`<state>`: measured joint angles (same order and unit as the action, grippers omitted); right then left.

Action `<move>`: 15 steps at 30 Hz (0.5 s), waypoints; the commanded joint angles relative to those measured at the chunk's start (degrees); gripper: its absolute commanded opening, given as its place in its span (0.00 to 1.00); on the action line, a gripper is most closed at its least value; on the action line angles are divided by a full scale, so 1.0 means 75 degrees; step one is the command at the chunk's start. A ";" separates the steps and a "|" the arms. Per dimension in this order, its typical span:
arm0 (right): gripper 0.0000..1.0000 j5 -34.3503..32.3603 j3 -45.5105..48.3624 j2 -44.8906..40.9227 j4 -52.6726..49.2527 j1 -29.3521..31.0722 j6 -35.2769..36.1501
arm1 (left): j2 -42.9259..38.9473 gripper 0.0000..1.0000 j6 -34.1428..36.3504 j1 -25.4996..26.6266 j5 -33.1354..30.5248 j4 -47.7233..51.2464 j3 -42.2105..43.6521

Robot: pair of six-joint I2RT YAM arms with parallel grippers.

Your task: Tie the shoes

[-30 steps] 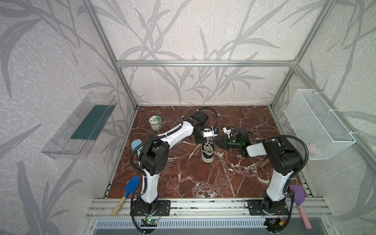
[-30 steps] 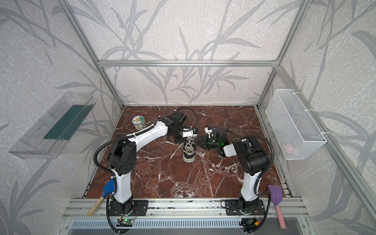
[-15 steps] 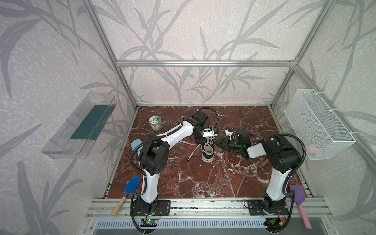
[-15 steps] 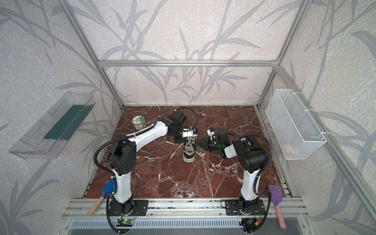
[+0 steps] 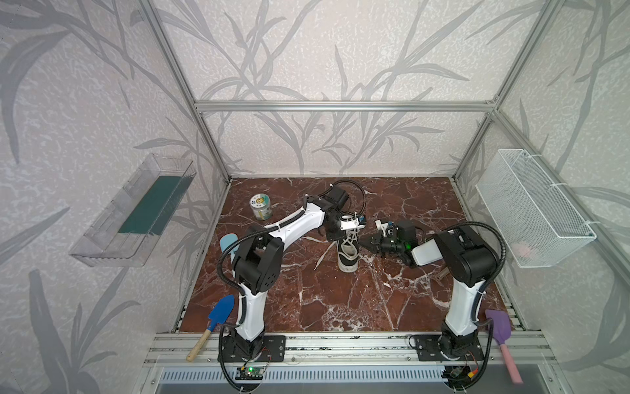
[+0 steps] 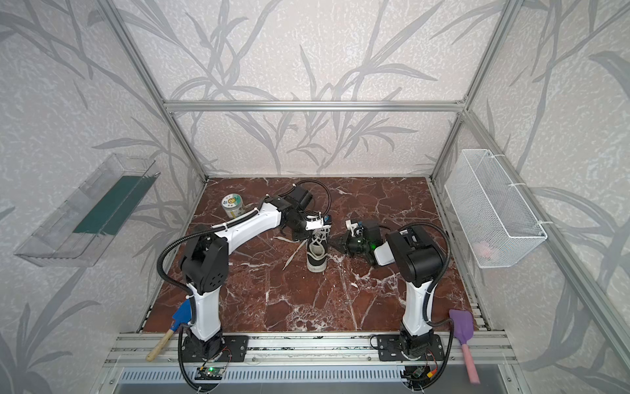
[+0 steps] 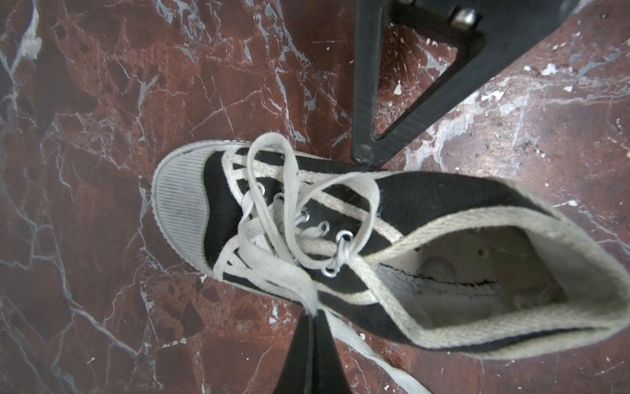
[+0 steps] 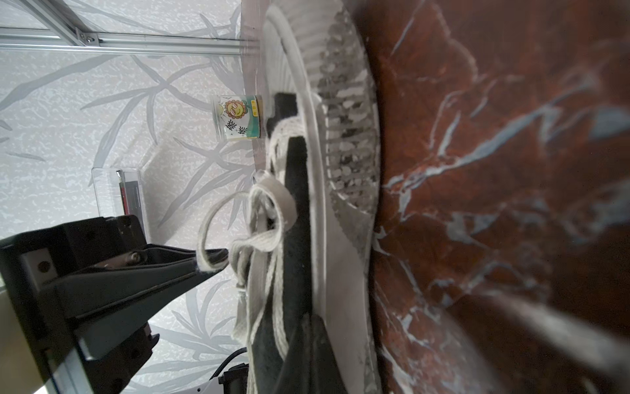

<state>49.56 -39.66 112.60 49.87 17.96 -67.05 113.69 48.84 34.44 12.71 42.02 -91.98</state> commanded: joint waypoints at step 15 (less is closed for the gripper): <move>0.00 0.0132 0.0029 -0.0371 0.0394 -0.0014 -0.0143 | 0.0031 0.00 0.0017 -0.0005 0.0110 0.0187 -0.0134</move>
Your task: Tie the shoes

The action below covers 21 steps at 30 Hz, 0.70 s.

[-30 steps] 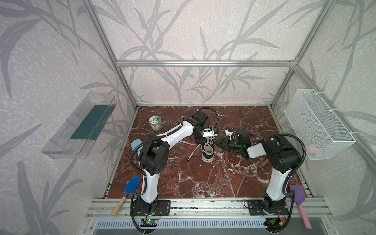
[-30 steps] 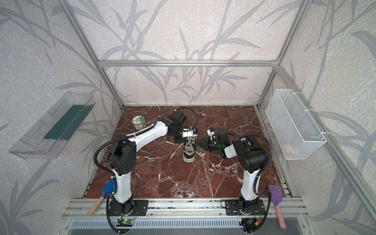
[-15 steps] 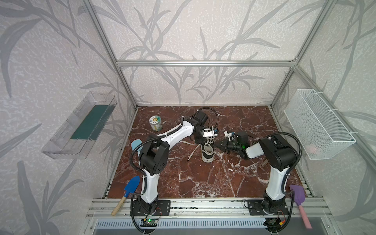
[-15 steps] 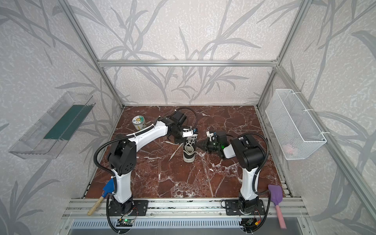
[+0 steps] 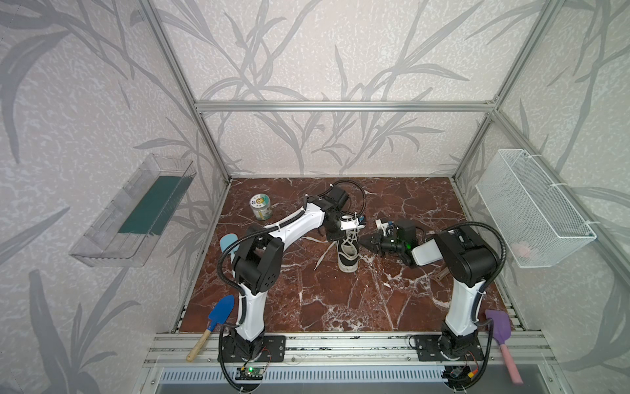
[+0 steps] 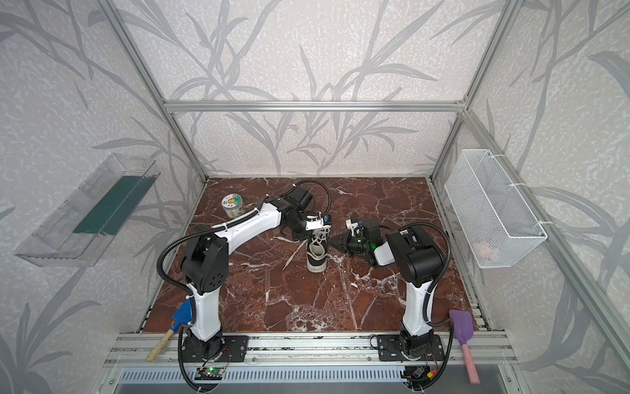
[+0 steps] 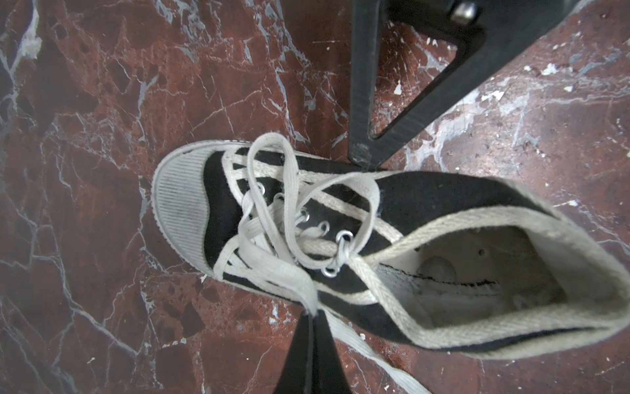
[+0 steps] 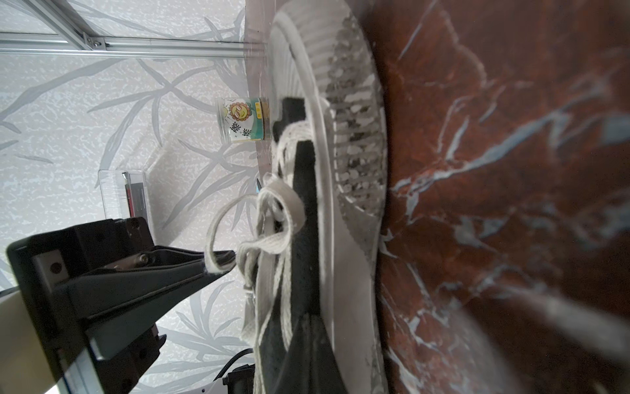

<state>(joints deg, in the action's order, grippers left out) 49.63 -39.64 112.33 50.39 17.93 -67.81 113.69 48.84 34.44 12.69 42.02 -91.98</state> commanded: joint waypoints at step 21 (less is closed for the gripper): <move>0.00 0.0401 -0.0234 -0.0087 0.0163 0.0057 -0.0171 | 0.0037 0.00 -0.0008 -0.0006 0.0116 0.0175 -0.0134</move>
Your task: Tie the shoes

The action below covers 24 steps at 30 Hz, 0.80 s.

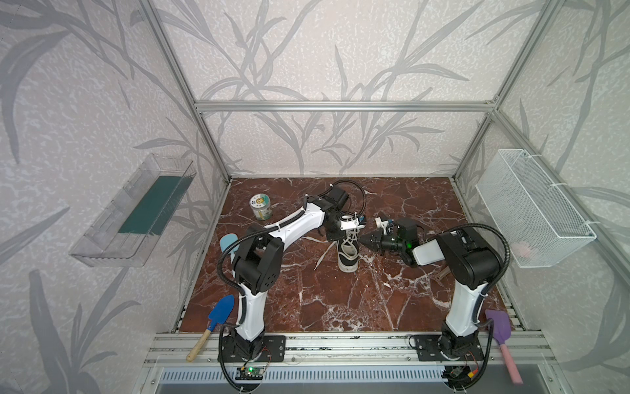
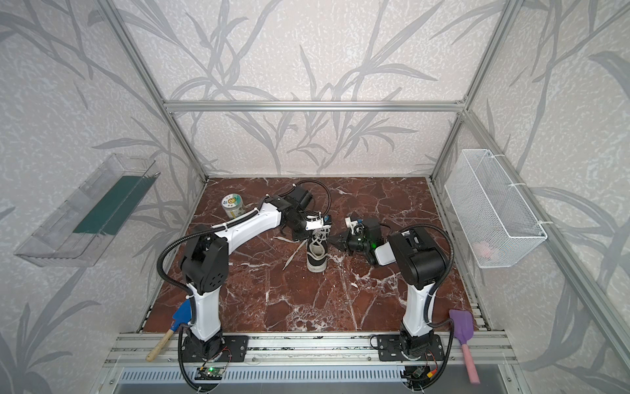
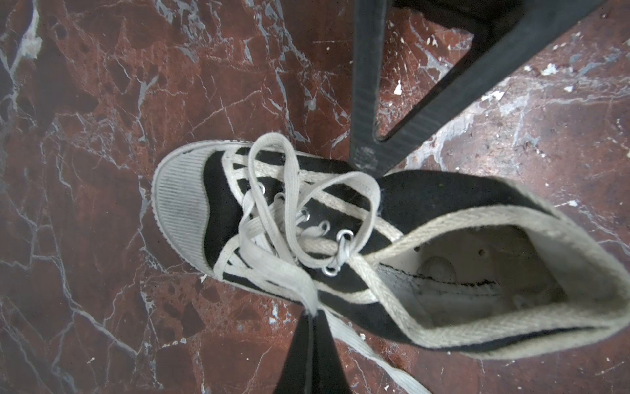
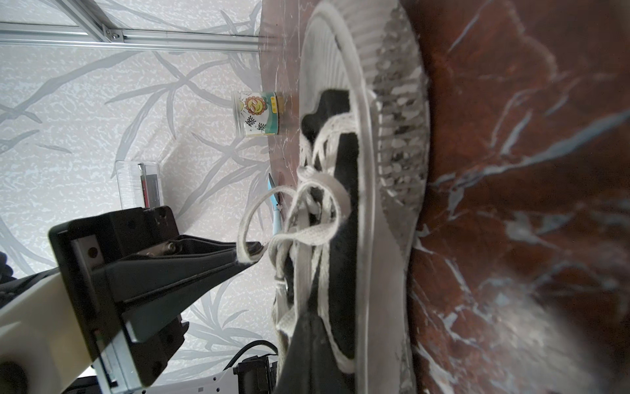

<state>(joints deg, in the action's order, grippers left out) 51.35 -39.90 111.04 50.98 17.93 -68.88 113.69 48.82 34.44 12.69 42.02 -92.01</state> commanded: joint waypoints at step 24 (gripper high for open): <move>0.00 0.0257 -0.0539 0.0926 0.2022 0.0251 -0.1101 | 0.0101 0.00 0.0018 0.0050 0.0336 0.0258 -0.0154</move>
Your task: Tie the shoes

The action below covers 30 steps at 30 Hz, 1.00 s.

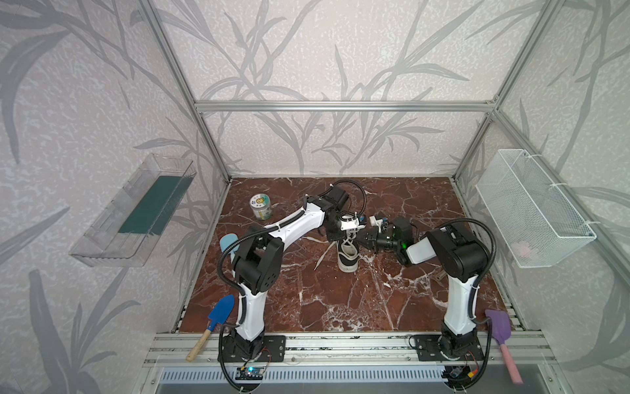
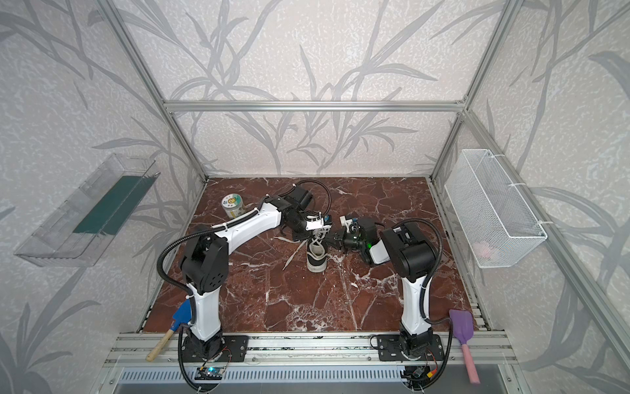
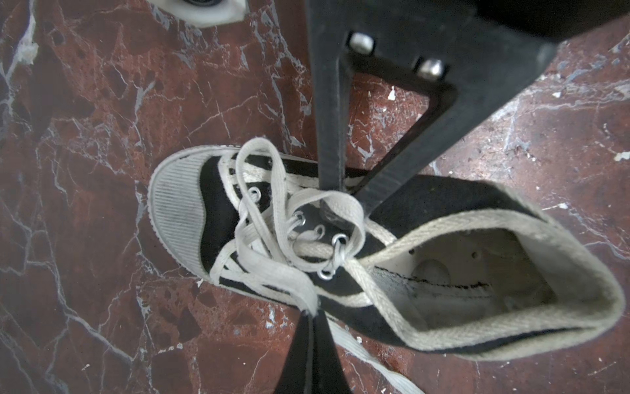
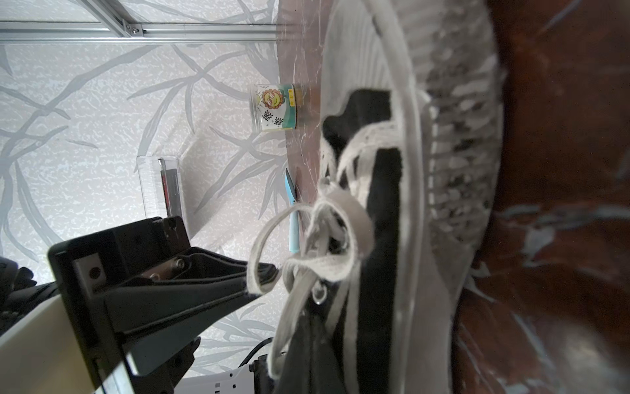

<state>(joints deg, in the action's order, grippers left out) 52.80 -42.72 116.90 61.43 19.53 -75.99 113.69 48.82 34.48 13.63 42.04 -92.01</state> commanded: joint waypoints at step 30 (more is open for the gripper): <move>0.11 0.0122 -0.0433 0.0539 0.1322 0.0113 -0.0485 | 0.0452 0.00 -0.0134 0.0155 0.0386 0.0461 -0.0471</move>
<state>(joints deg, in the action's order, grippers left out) 53.01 -44.47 120.36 68.58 19.97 -79.53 115.81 47.77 35.22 15.18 43.35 -93.71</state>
